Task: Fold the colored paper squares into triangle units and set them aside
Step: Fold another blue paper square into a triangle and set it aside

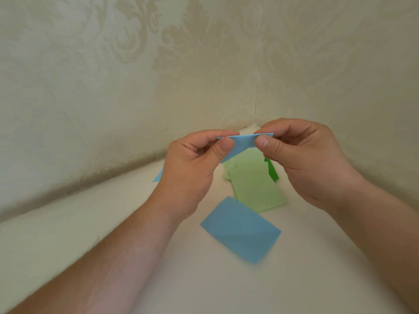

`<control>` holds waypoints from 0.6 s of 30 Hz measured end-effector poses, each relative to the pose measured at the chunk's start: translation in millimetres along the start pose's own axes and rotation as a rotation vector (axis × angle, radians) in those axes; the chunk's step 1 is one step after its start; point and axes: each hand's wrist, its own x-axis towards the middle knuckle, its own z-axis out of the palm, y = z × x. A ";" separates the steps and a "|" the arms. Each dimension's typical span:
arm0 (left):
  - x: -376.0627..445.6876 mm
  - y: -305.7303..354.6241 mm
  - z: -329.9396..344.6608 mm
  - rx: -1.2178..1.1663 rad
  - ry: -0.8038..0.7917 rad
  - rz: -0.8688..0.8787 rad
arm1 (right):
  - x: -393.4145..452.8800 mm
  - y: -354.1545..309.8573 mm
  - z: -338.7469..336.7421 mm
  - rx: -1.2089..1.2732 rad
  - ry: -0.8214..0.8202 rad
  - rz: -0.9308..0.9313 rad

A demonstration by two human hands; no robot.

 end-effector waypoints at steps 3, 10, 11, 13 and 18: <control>-1.0 0.4 -0.1 0.006 -0.006 -0.004 | -0.1 0.4 -0.5 0.030 0.012 0.015; -2.2 2.0 1.6 0.017 0.000 -0.021 | -1.1 3.6 -0.5 -0.003 -0.013 0.011; -2.1 2.0 1.7 0.026 0.004 -0.022 | -0.6 4.2 -0.8 -0.006 -0.013 0.009; -2.0 2.3 1.9 0.042 0.000 -0.018 | 0.6 5.3 -2.3 -0.032 -0.020 0.005; -2.2 -0.6 0.6 0.138 -0.050 0.052 | -1.4 8.5 -3.4 -0.210 -0.081 -0.028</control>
